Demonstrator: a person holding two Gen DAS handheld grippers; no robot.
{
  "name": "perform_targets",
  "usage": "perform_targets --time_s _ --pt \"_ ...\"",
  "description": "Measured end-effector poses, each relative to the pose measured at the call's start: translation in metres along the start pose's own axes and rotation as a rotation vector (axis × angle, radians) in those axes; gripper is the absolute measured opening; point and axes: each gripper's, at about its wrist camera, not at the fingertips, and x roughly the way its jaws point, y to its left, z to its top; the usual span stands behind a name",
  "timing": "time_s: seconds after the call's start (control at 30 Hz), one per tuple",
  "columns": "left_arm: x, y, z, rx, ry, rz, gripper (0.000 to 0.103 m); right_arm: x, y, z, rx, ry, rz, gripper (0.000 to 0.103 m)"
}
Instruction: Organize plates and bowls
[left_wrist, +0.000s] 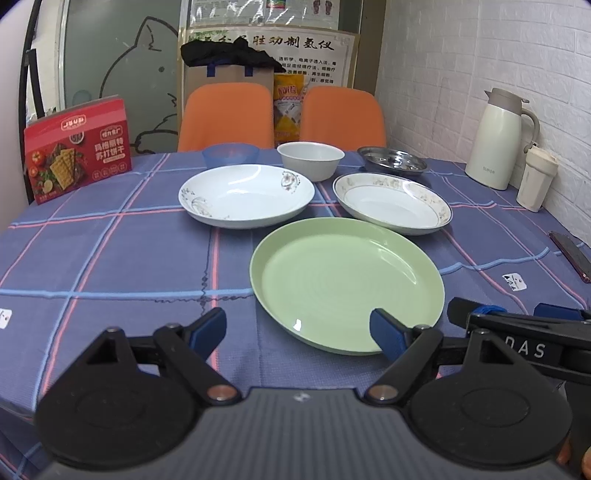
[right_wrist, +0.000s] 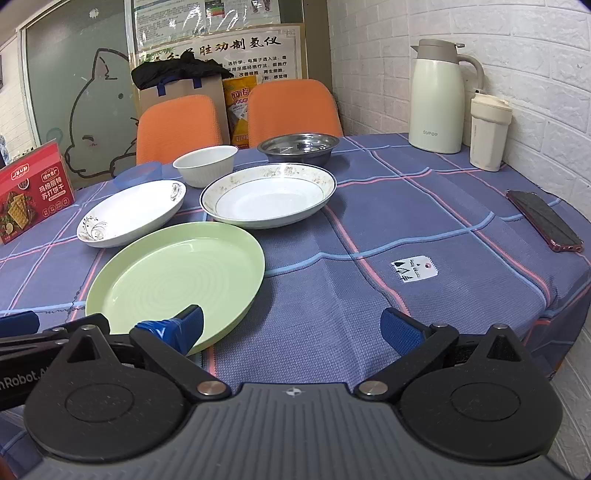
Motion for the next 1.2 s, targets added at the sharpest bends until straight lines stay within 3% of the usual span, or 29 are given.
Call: perform_targets --time_s 1.2 --pt "0.0018 -0.0001 -0.0023 0.001 -0.001 -0.012 0.083 0.0029 0.0001 -0.0020 0.000 0.010 -0.001 0.090"
